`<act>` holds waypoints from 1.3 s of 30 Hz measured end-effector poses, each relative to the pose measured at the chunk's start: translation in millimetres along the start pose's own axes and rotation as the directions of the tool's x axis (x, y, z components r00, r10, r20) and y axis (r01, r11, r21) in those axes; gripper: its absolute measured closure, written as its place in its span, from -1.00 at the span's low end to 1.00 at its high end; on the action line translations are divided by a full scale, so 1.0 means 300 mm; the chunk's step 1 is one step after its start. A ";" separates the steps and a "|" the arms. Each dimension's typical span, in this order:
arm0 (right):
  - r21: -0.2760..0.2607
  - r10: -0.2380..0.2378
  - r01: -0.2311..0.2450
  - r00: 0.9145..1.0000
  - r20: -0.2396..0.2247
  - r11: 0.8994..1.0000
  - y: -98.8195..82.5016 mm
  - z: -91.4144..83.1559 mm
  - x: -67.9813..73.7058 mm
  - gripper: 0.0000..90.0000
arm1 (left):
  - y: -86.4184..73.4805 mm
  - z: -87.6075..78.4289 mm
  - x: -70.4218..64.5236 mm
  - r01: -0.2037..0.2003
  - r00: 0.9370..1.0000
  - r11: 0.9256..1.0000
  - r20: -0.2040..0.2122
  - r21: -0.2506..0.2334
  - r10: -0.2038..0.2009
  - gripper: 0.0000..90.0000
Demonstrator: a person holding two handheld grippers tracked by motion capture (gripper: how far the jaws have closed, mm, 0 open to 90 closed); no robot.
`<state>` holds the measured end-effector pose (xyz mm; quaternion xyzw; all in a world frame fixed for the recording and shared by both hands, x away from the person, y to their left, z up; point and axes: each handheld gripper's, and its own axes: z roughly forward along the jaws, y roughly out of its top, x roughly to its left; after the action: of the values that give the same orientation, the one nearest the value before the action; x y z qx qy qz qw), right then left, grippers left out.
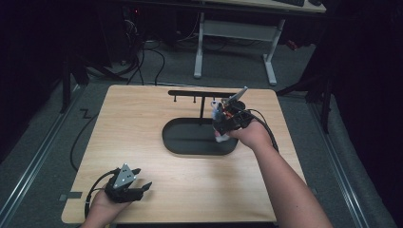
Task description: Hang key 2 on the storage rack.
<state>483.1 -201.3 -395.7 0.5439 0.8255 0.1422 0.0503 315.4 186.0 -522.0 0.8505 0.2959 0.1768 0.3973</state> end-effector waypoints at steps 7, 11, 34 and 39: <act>-0.029 0.008 -0.008 1.000 -0.008 1.000 -0.021 -0.014 -0.011 -0.33 | 0.001 0.002 -0.004 -0.004 1.000 1.000 -0.002 -0.002 0.004 -0.25; -0.026 0.009 -0.010 0.999 -0.036 1.000 -0.043 -0.003 -0.007 -0.32 | 0.001 0.003 -0.003 -0.004 1.000 1.000 -0.003 -0.002 0.004 -0.25; -0.042 0.038 -0.040 0.998 -0.053 0.998 -0.248 0.083 -0.071 -0.30 | 0.002 0.010 -0.004 -0.001 1.000 1.000 -0.007 0.003 0.001 -0.25; -0.079 0.035 -0.040 0.998 -0.060 0.996 -0.310 0.100 -0.094 -0.28 | 0.002 0.014 -0.006 -0.005 1.000 1.000 -0.006 0.008 0.005 -0.25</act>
<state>419.5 -255.8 -453.2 0.5525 0.8098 0.1918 0.0451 316.5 182.2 -524.3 0.8522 0.2957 0.1792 0.3928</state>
